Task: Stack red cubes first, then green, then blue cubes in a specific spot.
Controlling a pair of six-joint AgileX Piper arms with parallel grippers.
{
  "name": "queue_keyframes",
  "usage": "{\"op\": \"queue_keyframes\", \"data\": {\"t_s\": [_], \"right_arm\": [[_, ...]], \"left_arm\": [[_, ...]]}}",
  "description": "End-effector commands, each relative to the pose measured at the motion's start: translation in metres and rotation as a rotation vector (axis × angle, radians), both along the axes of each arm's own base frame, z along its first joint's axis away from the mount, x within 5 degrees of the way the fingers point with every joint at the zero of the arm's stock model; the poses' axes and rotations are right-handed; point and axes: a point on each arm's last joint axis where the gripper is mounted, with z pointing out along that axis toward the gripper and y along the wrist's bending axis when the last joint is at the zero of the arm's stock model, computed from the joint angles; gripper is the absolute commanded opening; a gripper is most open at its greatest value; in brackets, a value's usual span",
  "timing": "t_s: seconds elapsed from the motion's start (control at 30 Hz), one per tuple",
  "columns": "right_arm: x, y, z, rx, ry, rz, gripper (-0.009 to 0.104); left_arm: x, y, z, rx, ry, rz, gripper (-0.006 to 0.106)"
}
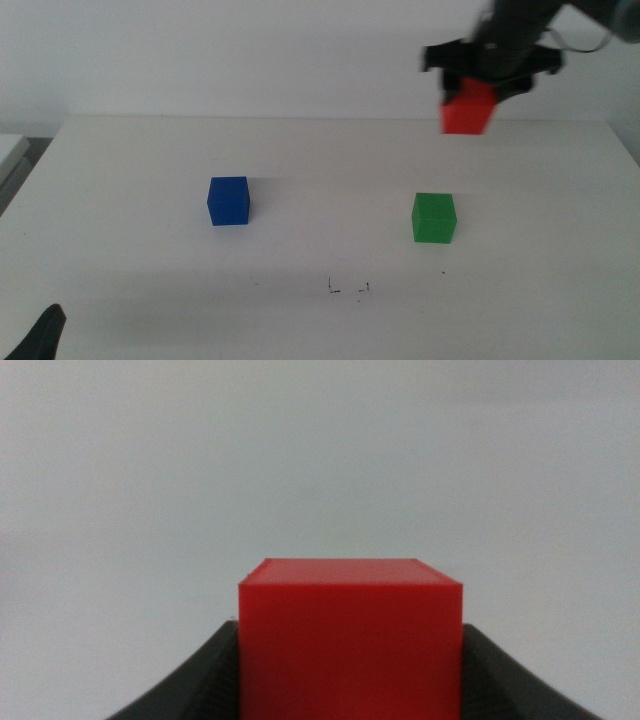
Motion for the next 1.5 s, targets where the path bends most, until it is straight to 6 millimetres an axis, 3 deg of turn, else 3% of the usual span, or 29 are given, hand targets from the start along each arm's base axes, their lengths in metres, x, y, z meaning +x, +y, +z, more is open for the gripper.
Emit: {"op": "queue_keyframes", "data": {"t_s": [0.0, 0.1, 0.23, 0.43, 0.57, 0.9, 1.1, 1.47], "right_arm": [[-0.013, 0.024, 0.005, 0.023, -0.007, -0.008, 0.009], [-0.030, 0.065, -0.002, 0.043, 0.012, 0.041, 0.009], [-0.042, 0.094, -0.014, 0.040, 0.028, 0.053, 0.009], [-0.060, 0.128, -0.052, -0.007, 0.100, 0.046, 0.009], [-0.068, 0.134, -0.079, -0.049, 0.158, 0.021, 0.009], [-0.091, 0.142, -0.121, -0.079, 0.235, 0.006, 0.009], [-0.099, 0.152, -0.127, -0.053, 0.217, 0.044, 0.009], [-0.098, 0.149, -0.138, -0.070, 0.178, 0.025, 0.009]], "left_arm": [[0.000, 0.000, 0.001, -0.005, -0.016, 0.000, 0.094], [0.000, 0.000, 0.001, -0.005, -0.016, 0.000, 0.094], [0.000, 0.000, 0.001, -0.005, -0.016, 0.000, 0.094], [0.000, 0.000, 0.001, -0.005, -0.016, 0.000, 0.094], [0.000, 0.000, 0.001, -0.005, -0.016, 0.000, 0.094], [0.000, 0.000, 0.001, -0.005, -0.016, 0.000, 0.094], [0.000, 0.000, 0.001, -0.005, -0.016, 0.000, 0.094], [0.000, 0.000, 0.001, -0.005, -0.016, 0.000, 0.094]]}}
